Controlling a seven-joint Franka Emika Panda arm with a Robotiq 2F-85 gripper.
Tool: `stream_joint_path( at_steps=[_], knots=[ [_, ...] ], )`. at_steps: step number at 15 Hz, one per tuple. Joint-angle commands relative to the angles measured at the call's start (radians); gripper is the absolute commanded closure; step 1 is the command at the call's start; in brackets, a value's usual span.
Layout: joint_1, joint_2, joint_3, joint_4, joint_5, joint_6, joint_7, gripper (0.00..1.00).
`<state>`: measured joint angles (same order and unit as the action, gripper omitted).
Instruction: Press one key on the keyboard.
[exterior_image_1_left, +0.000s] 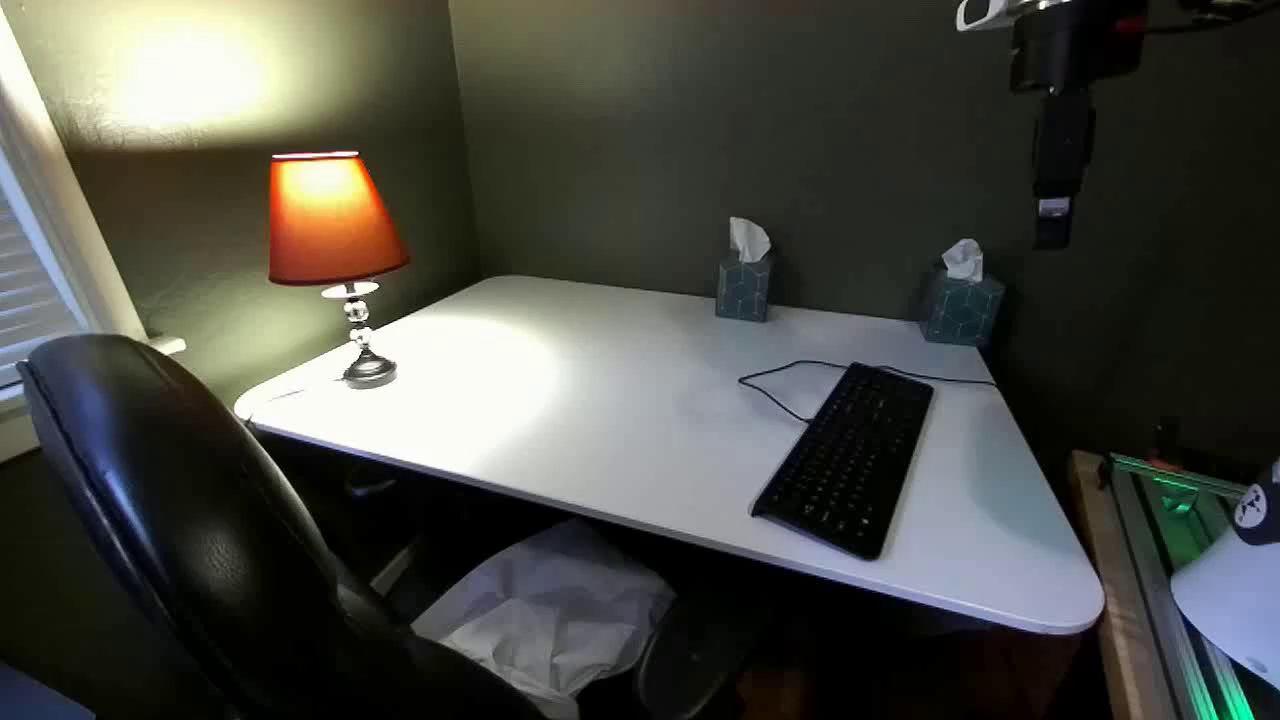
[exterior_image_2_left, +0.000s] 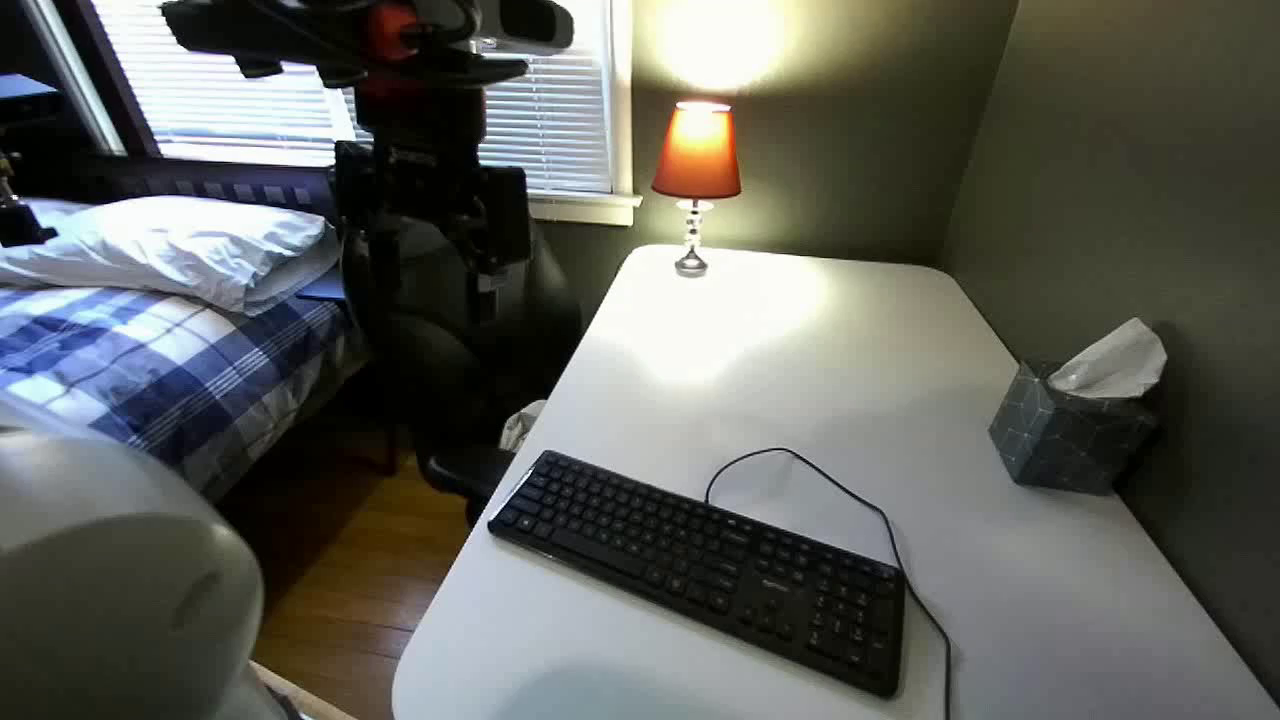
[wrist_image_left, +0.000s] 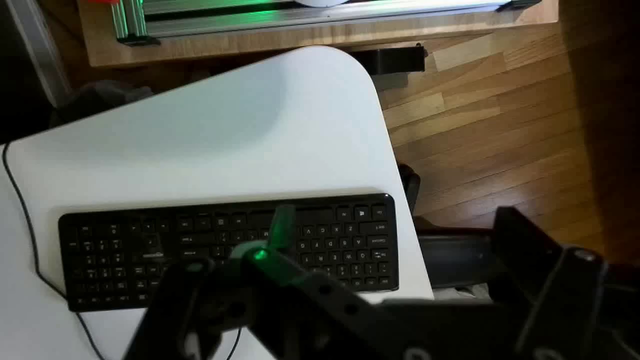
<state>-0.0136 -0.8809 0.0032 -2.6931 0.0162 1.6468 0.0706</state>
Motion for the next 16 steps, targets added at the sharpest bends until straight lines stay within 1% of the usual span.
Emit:
stream_joint_path(
  at_steps=[1,7,12,16],
  knots=[
    [-0.004,0.001,0.003,0.001,0.002,-0.001,-0.003,0.0],
    [-0.004,0.001,0.003,0.001,0.002,-0.001,-0.003,0.0],
    [-0.002,0.206,-0.011,0.086,-0.005,0.02,-0.036,0.0],
    [0.004,0.361,-0.002,0.126,-0.016,0.083,-0.054,0.0]
  ],
)
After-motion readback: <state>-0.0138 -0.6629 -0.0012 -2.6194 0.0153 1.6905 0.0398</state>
